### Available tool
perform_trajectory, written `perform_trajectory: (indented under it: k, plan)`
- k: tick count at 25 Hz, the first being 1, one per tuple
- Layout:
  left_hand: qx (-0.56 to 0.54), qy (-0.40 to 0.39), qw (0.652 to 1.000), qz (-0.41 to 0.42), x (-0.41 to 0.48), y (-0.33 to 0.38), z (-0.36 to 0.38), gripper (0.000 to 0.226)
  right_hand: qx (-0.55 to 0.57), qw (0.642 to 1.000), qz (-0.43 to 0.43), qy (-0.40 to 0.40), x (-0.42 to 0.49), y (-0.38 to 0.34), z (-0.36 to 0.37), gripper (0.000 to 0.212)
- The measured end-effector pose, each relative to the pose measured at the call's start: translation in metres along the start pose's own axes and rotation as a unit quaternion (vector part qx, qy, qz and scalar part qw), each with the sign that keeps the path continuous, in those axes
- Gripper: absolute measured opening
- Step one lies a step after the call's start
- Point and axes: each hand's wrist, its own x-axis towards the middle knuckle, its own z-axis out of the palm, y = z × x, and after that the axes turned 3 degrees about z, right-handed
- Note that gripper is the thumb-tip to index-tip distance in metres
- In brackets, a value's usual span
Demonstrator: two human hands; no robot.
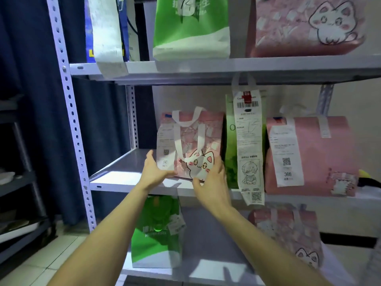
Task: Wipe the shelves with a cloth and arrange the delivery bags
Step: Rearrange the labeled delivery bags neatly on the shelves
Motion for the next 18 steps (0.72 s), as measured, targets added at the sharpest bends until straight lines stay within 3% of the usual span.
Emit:
perform_trajectory:
  k: [3,9,13,18]
  plan:
    - [-0.023,-0.024,0.999,-0.021,0.003,-0.008,0.001,0.156,0.020,0.999,0.050,0.000,0.013,0.003,0.001,0.103]
    - [0.012,0.036,0.997,0.060,-0.017,-0.040,-0.045,0.116,0.011,0.999,0.042,-0.023,0.007,-0.017,0.034,0.102]
    - [0.048,0.099,0.992,0.063,-0.034,-0.065,-0.112,0.108,0.035,0.996,-0.005,-0.088,-0.006,-0.059,0.078,0.101]
    - [0.141,0.115,0.982,0.040,-0.046,-0.070,-0.158,0.100,0.034,0.989,-0.023,-0.144,-0.020,-0.087,0.107,0.108]
